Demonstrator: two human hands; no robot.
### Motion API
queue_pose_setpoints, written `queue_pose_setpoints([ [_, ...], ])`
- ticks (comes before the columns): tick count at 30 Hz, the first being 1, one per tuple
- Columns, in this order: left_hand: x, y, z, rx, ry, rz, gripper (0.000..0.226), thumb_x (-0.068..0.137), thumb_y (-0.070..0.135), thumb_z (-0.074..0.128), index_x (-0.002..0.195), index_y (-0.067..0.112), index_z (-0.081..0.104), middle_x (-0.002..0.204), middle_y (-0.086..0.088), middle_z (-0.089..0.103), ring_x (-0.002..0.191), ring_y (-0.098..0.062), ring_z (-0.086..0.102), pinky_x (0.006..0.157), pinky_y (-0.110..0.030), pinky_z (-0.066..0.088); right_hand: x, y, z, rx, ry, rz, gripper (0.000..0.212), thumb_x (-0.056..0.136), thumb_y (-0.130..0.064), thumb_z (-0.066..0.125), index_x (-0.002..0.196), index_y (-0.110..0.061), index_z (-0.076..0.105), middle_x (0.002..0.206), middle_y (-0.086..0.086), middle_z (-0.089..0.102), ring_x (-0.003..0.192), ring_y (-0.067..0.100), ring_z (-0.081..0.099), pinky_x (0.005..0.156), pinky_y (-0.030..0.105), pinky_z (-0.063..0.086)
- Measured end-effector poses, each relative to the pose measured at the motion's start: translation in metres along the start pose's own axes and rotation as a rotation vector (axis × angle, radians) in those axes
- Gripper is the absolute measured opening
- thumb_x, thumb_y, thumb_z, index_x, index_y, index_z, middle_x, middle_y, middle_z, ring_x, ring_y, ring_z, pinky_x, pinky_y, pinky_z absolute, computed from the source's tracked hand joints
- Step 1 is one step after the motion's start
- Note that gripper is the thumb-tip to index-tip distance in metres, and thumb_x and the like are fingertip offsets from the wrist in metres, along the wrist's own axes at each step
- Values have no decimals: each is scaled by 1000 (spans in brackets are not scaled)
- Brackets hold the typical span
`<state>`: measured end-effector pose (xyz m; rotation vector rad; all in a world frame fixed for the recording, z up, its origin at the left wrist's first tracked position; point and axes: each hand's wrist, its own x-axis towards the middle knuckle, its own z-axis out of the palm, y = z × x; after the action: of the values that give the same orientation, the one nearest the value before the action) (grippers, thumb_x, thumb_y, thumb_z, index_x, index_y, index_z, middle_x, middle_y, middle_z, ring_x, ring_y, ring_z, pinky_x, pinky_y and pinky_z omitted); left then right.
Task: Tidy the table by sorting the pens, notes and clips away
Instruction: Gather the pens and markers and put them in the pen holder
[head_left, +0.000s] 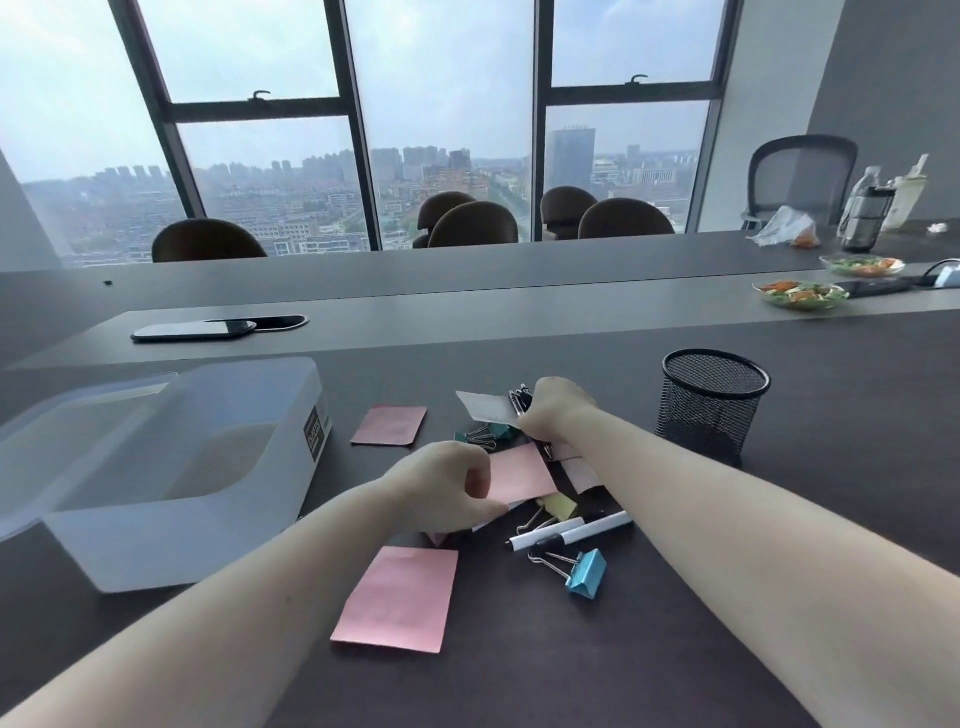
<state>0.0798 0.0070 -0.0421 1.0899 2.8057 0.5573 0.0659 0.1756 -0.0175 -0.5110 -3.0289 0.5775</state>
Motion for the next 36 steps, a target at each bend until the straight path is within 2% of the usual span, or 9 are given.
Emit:
queue_pose_setpoints([
  [5,-5,3,-5,41,-4,-4,20,71,37,67,68,29,50,68,14,56,66,-7,51,67,-25,45,0,-4,-1,16,-42,33,29,83,-19,54,59,-15,39,63,0,44,79,27,51,67,28,40],
  [9,-10,9,-12,239,4,5,19,71,31,60,88,27,52,91,9,66,82,-18,54,68,-29,45,0,-4,2,13,-56,73,25,77,-22,60,60,-14,42,63,0,46,78,26,53,64,26,41],
  [14,-9,17,-10,399,-18,-45,27,82,14,47,108,13,41,105,-10,63,97,-35,58,69,-36,41,-1,0,-1,33,-52,107,13,78,-17,57,68,-13,49,64,2,53,76,26,58,65,25,44],
  [21,-3,23,-12,324,-78,-152,40,84,3,39,123,10,33,114,-14,59,103,-38,57,70,-38,39,-1,7,-11,233,8,151,25,82,-5,48,61,-12,38,63,3,42,69,25,48,51,23,35],
  [23,-3,23,-17,290,-87,-199,45,84,3,39,128,12,31,105,-11,57,94,-34,55,68,-36,38,-2,9,-18,281,22,142,24,84,-3,44,62,-11,37,65,4,40,62,22,43,47,23,32],
  [25,-5,24,-24,316,-109,-252,43,84,4,37,126,13,33,96,-10,56,84,-31,50,66,-34,36,-3,12,-23,299,15,131,23,85,-4,40,64,-11,36,67,5,40,57,19,39,47,23,31],
  [30,-8,17,-34,432,-144,-280,13,95,22,34,100,19,46,123,-4,59,110,-27,55,84,-34,42,-7,16,-28,323,-10,117,23,86,-4,36,64,-12,34,65,5,40,53,17,35,47,22,27],
  [33,-11,11,-39,471,-126,-342,37,97,47,30,106,19,52,124,-1,59,115,-25,55,80,-31,39,-10,18,-28,312,-18,103,17,85,-4,37,69,-11,38,66,5,41,52,17,35,47,21,28],
  [36,-13,8,-40,471,-79,-338,44,95,55,26,87,19,51,115,-2,62,111,-24,56,75,-30,38,-12,20,-26,271,-11,97,11,85,-5,38,92,-10,45,71,5,42,52,18,39,43,21,28],
])
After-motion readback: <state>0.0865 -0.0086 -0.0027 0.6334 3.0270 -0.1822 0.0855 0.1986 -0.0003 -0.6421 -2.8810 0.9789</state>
